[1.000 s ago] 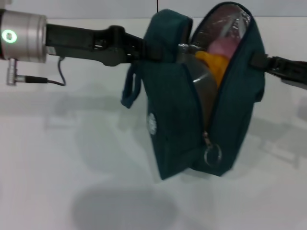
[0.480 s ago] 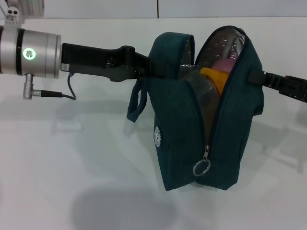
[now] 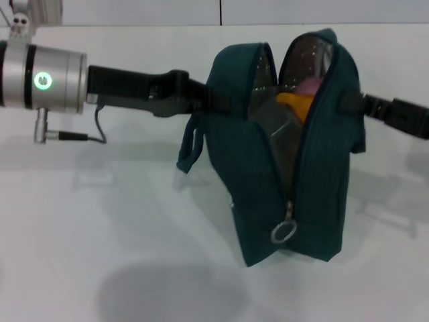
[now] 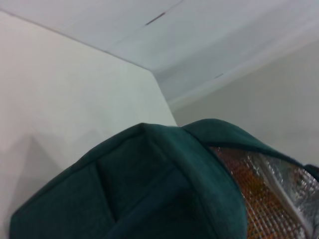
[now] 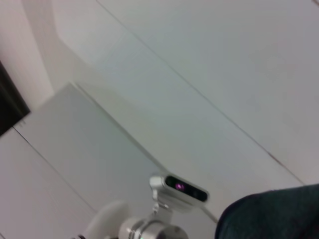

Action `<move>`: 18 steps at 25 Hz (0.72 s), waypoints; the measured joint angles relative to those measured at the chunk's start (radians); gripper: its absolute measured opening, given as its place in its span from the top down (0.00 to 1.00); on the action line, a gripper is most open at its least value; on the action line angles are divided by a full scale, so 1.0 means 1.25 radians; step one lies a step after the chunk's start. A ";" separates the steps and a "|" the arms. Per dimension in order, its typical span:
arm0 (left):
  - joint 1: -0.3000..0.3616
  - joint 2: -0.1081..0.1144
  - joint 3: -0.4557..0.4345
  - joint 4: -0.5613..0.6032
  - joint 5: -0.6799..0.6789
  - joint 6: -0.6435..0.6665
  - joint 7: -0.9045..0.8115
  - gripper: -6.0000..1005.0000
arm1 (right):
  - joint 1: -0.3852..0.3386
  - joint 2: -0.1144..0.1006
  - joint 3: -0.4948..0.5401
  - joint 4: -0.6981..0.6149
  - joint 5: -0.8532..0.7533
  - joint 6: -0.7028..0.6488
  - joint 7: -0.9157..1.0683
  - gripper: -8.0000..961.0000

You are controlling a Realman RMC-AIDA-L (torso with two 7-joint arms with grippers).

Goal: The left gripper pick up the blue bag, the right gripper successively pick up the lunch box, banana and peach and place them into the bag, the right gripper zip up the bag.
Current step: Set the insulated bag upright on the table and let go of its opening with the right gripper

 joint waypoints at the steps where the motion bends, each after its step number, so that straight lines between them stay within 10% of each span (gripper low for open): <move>1: 0.009 -0.001 0.000 0.000 0.000 0.000 0.000 0.96 | 0.001 0.003 0.000 0.003 -0.014 0.005 0.000 0.93; 18: 0.050 -0.016 0.018 0.000 -0.002 0.007 0.000 0.96 | -0.021 0.007 0.004 0.062 -0.041 -0.033 0.000 0.83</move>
